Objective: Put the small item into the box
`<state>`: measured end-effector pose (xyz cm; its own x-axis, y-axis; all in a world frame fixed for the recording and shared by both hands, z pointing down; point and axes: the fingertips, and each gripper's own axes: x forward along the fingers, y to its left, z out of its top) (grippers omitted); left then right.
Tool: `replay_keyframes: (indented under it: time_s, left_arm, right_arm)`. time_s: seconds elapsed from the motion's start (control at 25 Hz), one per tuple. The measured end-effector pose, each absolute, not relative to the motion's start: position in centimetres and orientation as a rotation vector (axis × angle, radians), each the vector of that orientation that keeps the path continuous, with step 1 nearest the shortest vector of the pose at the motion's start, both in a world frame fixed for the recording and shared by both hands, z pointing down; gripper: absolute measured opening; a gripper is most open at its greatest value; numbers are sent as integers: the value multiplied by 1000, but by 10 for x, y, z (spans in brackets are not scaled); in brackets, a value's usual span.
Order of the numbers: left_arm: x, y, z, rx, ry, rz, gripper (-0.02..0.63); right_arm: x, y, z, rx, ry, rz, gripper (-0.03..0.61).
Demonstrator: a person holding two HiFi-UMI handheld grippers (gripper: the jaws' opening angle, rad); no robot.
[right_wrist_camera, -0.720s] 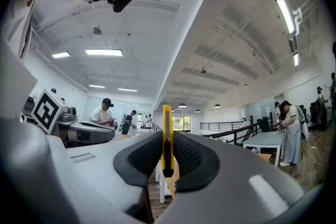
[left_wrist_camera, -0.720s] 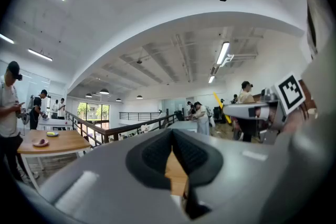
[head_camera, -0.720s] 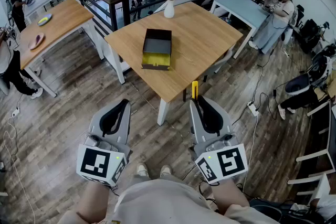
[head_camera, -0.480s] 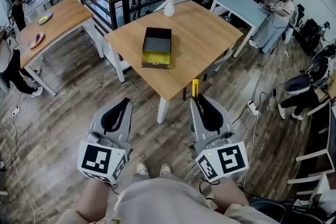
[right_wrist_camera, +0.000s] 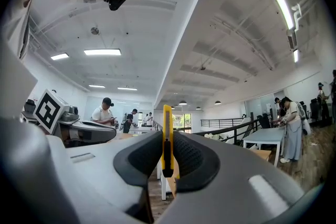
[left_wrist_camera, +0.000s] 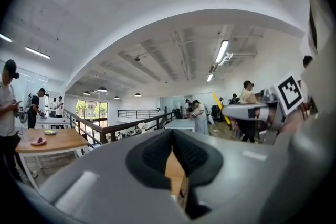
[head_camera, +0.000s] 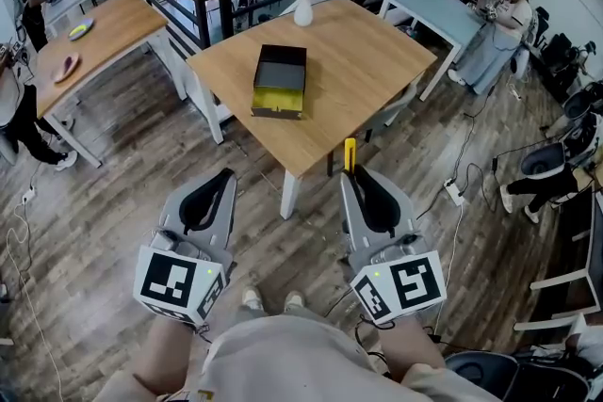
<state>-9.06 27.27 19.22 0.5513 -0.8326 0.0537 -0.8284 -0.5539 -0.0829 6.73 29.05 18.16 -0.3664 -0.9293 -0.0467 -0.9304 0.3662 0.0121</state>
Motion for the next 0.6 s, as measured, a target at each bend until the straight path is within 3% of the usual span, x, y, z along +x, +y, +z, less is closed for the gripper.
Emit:
replay_keyframes:
  time_s: [0.6]
  left_arm:
    - [-50, 276, 211, -2702, 1527, -197, 2]
  right_arm:
    - [103, 287, 202, -1676, 2629, 13, 61]
